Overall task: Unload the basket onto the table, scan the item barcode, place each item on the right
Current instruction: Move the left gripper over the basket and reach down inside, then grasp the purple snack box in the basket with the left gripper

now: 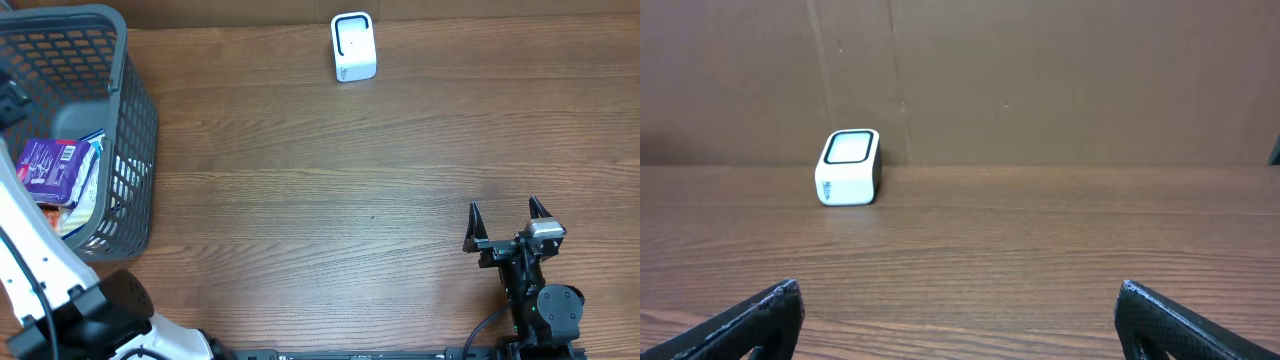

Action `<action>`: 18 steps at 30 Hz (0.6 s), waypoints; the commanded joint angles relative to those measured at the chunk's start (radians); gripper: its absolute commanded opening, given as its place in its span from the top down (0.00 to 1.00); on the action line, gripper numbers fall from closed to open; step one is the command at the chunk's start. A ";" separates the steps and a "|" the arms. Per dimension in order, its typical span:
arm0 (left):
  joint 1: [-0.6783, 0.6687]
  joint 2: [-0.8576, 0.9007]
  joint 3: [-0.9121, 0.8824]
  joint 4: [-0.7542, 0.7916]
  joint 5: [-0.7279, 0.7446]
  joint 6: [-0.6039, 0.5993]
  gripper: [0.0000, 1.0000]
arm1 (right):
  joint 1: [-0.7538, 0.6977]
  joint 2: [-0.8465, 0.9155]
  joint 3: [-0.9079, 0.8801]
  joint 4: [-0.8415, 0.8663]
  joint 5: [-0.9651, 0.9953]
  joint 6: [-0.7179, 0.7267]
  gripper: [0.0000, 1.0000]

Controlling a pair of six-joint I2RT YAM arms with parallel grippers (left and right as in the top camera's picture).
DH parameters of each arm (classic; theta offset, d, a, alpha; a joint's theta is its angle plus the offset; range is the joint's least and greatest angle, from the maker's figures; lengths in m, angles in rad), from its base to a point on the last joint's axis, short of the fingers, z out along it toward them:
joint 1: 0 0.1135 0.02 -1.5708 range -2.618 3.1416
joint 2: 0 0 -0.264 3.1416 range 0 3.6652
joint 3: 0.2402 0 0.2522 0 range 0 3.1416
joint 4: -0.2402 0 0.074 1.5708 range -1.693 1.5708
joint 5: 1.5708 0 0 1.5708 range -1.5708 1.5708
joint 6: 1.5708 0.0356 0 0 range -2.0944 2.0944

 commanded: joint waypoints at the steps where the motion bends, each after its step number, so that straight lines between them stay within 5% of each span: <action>1: 0.007 0.010 -0.120 0.038 0.015 0.122 0.06 | -0.007 -0.009 -0.010 0.005 0.009 -0.007 0.00; 18: 0.006 0.011 -0.651 0.404 0.020 0.386 0.04 | -0.007 -0.009 -0.010 0.006 0.009 -0.007 0.00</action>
